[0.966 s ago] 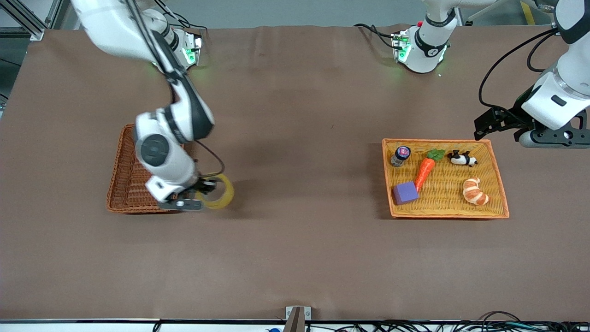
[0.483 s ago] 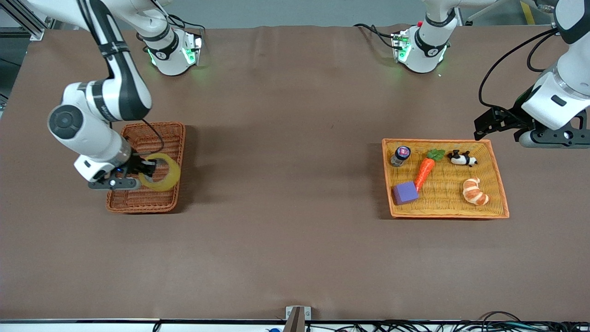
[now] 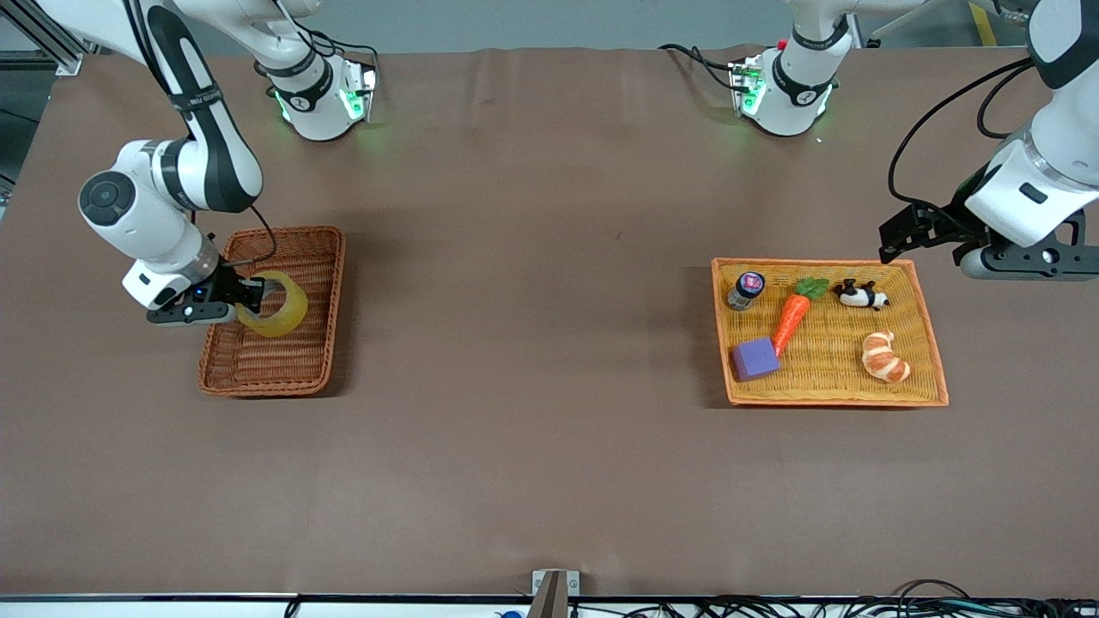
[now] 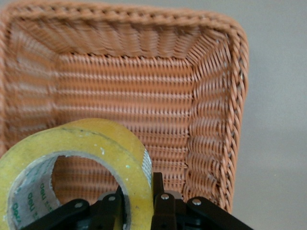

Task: Move tape to another basket
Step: 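Lower the tape into the basket and open the right gripper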

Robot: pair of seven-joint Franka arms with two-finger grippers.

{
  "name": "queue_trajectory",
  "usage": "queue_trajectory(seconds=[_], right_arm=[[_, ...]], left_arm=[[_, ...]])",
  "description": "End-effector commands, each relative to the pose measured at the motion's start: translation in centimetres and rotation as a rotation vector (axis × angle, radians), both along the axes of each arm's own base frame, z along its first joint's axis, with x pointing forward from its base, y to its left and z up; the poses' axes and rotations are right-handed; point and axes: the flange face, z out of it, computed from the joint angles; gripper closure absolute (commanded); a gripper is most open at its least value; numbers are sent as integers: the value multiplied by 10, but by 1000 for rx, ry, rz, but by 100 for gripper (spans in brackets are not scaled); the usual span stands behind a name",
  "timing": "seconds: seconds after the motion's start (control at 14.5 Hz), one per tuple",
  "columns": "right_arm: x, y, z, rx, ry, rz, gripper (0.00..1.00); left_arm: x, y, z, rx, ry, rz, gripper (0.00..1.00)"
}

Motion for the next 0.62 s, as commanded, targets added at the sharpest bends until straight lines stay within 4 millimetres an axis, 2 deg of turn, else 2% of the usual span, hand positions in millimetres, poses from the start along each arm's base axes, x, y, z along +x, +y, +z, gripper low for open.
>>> queue_trajectory(seconds=[0.0, 0.14, 0.21, 0.28, 0.41, 0.55], right_arm=[[-11, -3, -21, -2, -18, 16, 98], [-10, -2, -38, -4, -32, 18, 96], [-11, -2, -44, -4, -21, 18, 89], [-11, 0, -48, -5, -15, 27, 69], [-10, -2, -50, -5, -11, 24, 0], [-3, -1, -37, -6, -36, 24, 0]], left_arm=[[1, -2, 0, 31, -14, 1, 0], [2, -1, -1, 36, -13, 1, 0], [2, -1, -1, 35, -13, 1, 0], [2, -1, -2, 36, -12, 1, 0], [2, -3, -2, 36, -10, -2, 0], [3, -3, -3, 36, -9, -2, 0]])
